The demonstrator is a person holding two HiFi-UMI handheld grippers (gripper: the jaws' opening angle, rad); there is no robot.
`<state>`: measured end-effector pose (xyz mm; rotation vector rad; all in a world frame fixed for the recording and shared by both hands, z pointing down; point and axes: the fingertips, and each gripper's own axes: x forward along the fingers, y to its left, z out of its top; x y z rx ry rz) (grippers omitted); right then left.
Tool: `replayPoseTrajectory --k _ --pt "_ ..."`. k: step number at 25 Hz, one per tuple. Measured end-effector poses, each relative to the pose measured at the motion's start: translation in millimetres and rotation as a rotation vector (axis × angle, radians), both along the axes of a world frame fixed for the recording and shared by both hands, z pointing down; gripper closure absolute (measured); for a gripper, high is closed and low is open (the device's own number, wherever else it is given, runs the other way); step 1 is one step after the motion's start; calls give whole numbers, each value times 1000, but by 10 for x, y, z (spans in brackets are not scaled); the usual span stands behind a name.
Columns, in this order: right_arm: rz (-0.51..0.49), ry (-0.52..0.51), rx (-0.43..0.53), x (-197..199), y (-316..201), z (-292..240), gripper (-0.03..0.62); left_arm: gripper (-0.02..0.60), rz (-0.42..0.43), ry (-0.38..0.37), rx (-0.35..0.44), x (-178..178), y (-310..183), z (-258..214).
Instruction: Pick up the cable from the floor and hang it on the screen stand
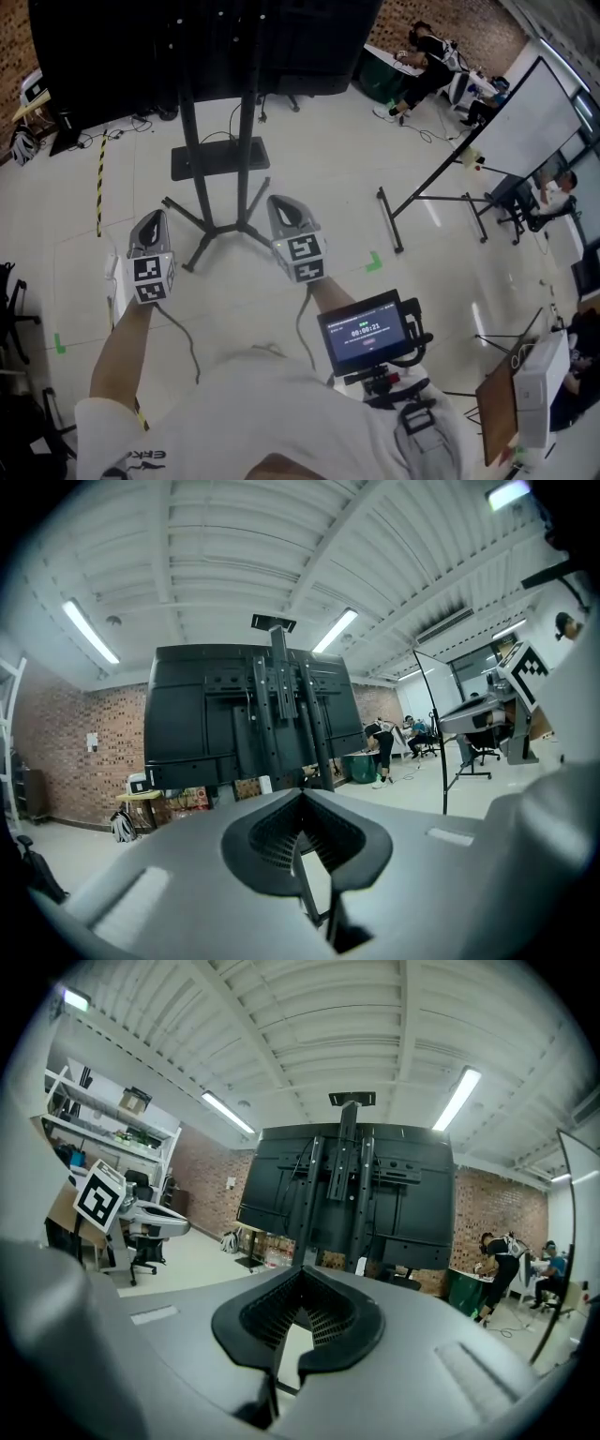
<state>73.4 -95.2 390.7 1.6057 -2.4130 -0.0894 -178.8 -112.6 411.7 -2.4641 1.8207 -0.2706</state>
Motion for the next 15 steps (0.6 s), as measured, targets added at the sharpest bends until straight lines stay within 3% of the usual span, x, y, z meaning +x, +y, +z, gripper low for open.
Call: replayPoseTrajectory --k 11,15 --pt "-75 -59 -15 223 536 347 582 580 13 -5 22 388 573 361" --pt "-56 -90 -50 269 678 537 582 580 5 27 -26 397 765 567"
